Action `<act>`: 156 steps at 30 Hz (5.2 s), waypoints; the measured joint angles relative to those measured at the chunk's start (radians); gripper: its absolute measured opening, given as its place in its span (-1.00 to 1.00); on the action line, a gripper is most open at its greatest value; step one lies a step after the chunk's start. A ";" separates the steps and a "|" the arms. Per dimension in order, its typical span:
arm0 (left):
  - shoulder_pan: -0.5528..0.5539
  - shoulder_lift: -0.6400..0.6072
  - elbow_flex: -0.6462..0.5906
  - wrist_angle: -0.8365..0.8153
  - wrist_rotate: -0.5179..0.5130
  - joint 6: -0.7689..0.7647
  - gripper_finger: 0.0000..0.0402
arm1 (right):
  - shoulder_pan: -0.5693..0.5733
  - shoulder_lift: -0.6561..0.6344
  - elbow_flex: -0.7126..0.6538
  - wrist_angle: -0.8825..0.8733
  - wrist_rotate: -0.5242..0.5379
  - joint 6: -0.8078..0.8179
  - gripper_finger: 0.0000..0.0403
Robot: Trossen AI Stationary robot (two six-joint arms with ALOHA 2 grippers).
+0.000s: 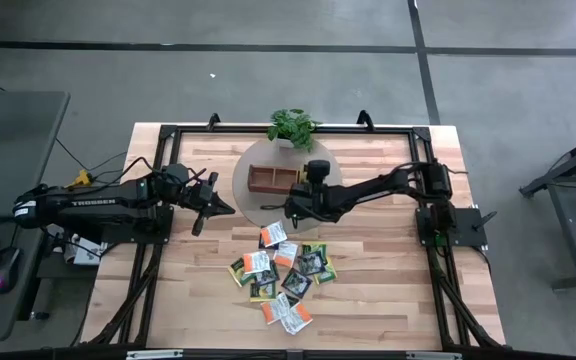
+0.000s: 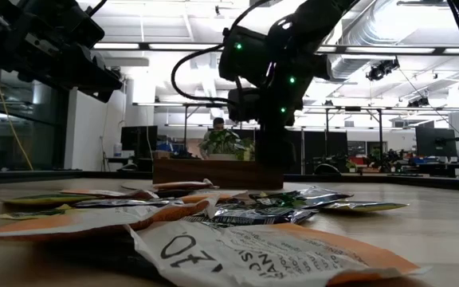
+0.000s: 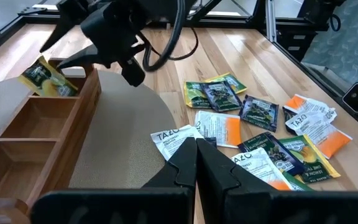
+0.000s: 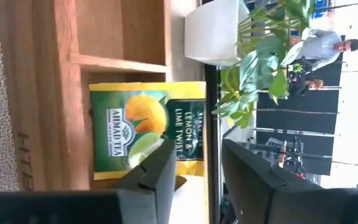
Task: Pick & Place Tea
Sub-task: Put the white tea bag into the middle section of the wooden organizer
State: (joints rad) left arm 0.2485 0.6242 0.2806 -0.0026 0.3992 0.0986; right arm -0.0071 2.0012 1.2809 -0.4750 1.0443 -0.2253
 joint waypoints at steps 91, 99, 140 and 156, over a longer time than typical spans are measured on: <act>0.000 0.000 0.000 0.000 0.000 0.000 -1.00 | 0.051 0.004 -0.174 0.574 -1.078 1.217 -0.31; 0.000 0.000 0.000 0.000 0.000 0.000 -1.00 | 0.051 0.009 -0.155 0.567 -1.086 1.214 -0.31; 0.000 0.000 0.000 0.000 0.000 0.000 -1.00 | 0.051 0.009 -0.150 0.566 -1.134 1.103 -0.99; 0.000 0.000 0.000 0.000 0.000 0.000 -1.00 | 0.054 -0.068 -0.108 0.434 -1.138 0.967 -1.00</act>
State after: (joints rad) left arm 0.2485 0.6241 0.2806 -0.0026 0.3992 0.0986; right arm 0.0472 1.9334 1.1733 -0.0412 -0.0935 0.7412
